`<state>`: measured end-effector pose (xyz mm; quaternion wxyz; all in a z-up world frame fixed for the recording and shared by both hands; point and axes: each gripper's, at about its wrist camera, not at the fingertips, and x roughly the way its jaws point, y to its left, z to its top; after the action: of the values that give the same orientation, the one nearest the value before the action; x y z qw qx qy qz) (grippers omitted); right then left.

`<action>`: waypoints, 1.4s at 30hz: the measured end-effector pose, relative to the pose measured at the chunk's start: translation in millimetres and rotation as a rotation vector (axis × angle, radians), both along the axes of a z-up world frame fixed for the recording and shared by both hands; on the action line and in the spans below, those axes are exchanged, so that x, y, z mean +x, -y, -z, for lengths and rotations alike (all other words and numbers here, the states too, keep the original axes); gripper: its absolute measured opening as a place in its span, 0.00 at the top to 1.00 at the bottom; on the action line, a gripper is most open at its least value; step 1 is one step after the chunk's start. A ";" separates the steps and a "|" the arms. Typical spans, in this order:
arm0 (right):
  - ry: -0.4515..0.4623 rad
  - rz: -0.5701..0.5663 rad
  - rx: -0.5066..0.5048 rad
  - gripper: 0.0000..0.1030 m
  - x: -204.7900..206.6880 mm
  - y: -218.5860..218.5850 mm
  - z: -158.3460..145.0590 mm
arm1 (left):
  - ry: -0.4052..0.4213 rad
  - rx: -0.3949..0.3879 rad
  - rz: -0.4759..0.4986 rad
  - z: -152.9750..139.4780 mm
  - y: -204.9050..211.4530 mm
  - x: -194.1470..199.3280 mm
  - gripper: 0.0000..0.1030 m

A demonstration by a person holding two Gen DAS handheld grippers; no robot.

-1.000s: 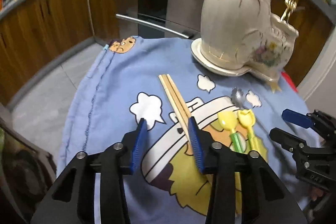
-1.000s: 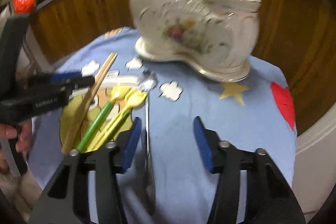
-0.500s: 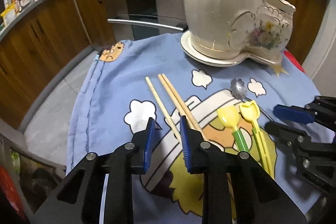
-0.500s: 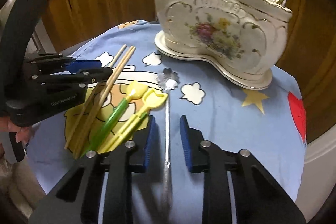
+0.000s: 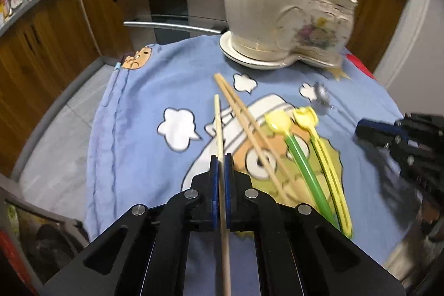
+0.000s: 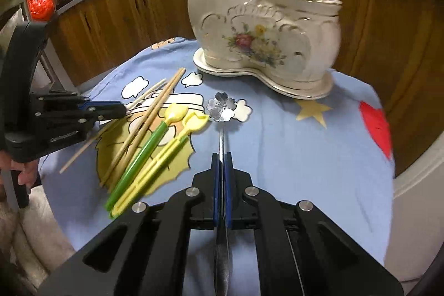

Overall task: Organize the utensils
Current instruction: 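Close the left tool on a wooden chopstick while the right tool grips the silver spoon, then carry the chopstick over the tall cup while the right tool carries the spoon over the short cup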

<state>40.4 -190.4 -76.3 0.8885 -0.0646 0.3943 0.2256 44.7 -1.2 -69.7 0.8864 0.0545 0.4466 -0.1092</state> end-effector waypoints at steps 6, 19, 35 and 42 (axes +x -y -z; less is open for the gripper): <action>0.062 0.032 0.077 0.97 -11.6 12.4 -15.8 | 0.044 -0.004 -0.010 -12.9 -5.4 -14.5 0.96; 0.414 0.122 0.268 0.97 -23.4 39.5 -82.0 | 0.444 -0.210 0.043 -103.3 -7.2 -42.7 0.96; 0.584 0.192 0.453 0.97 86.1 59.9 -153.0 | 0.693 -0.441 0.104 -167.9 36.8 75.4 0.96; 0.573 0.186 0.461 0.97 116.0 45.5 -140.0 | 0.764 -0.386 0.099 -163.5 58.4 103.8 0.96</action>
<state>156.4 -235.9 63.8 0.9706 0.1125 0.0729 0.1998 148.5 -59.7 93.8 0.9757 -0.0546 0.0548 -0.2051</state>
